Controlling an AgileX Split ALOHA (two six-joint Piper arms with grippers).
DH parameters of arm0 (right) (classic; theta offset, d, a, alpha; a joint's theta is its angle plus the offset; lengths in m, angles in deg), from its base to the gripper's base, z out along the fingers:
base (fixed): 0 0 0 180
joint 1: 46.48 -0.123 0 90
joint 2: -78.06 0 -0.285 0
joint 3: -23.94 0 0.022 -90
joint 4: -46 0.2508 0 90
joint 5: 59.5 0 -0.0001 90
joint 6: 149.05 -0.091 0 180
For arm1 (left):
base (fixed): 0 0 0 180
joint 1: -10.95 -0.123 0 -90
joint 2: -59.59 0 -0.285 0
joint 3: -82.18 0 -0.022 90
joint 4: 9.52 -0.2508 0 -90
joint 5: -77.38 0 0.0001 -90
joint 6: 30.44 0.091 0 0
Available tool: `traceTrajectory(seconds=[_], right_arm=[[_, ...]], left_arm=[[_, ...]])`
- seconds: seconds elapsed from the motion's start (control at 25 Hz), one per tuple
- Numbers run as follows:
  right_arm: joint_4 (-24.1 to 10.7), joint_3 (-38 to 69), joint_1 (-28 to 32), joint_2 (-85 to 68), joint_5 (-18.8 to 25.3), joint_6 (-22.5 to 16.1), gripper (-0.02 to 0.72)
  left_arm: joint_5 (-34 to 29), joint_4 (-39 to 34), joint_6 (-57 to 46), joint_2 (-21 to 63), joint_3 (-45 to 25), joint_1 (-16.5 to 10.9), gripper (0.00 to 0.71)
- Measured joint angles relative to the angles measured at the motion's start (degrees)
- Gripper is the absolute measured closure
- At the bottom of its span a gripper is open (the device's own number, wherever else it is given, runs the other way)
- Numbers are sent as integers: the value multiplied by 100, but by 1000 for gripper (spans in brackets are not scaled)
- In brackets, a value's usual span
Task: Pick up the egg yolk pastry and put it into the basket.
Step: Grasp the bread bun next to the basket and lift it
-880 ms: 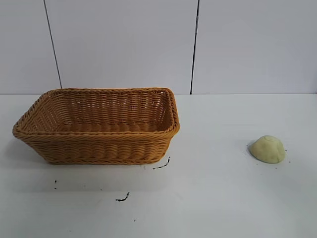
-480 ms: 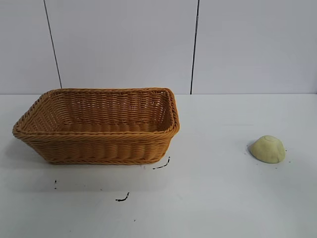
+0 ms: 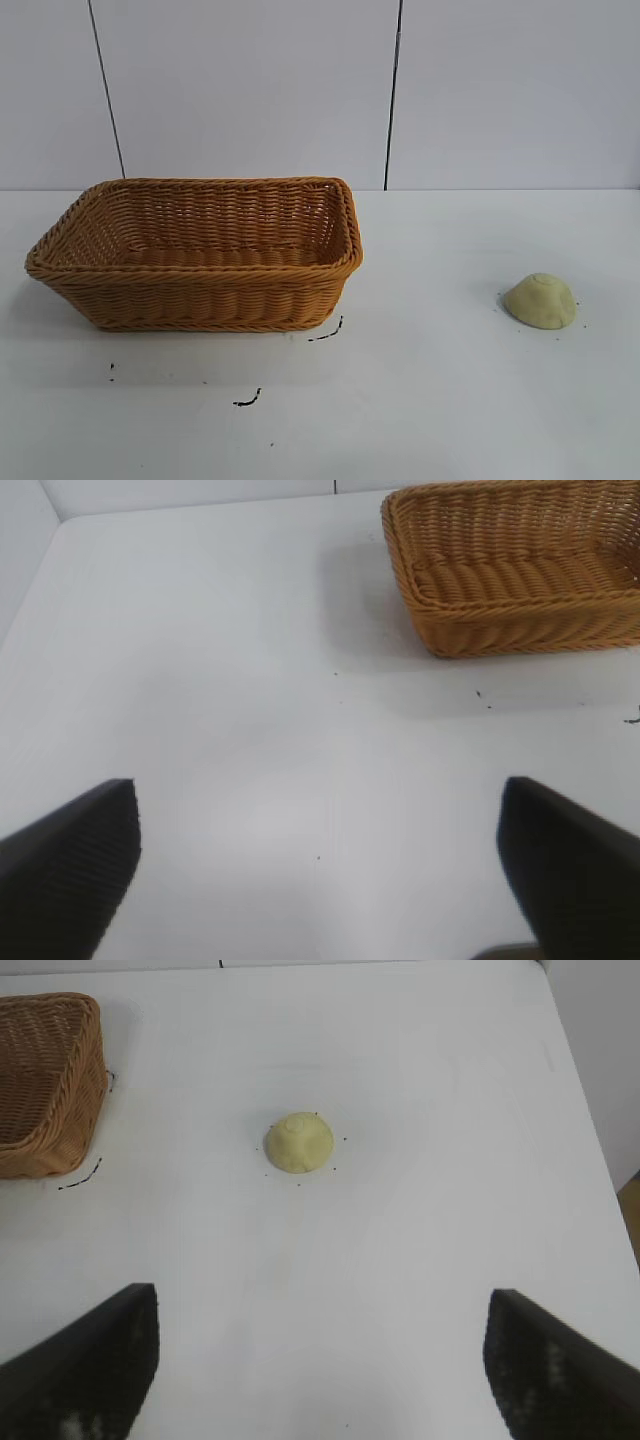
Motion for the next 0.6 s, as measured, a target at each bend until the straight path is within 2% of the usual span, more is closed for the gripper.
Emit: traceTrajectory(seconds=[0.44, 0.6], right_arm=[[4, -2318, 0, 4140, 67, 47, 69], [4, -3044, 0, 5344, 215, 69, 69]], left_arm=[[0, 0, 0, 0, 0, 0, 14], [0, 0, 0, 0, 0, 0, 14]])
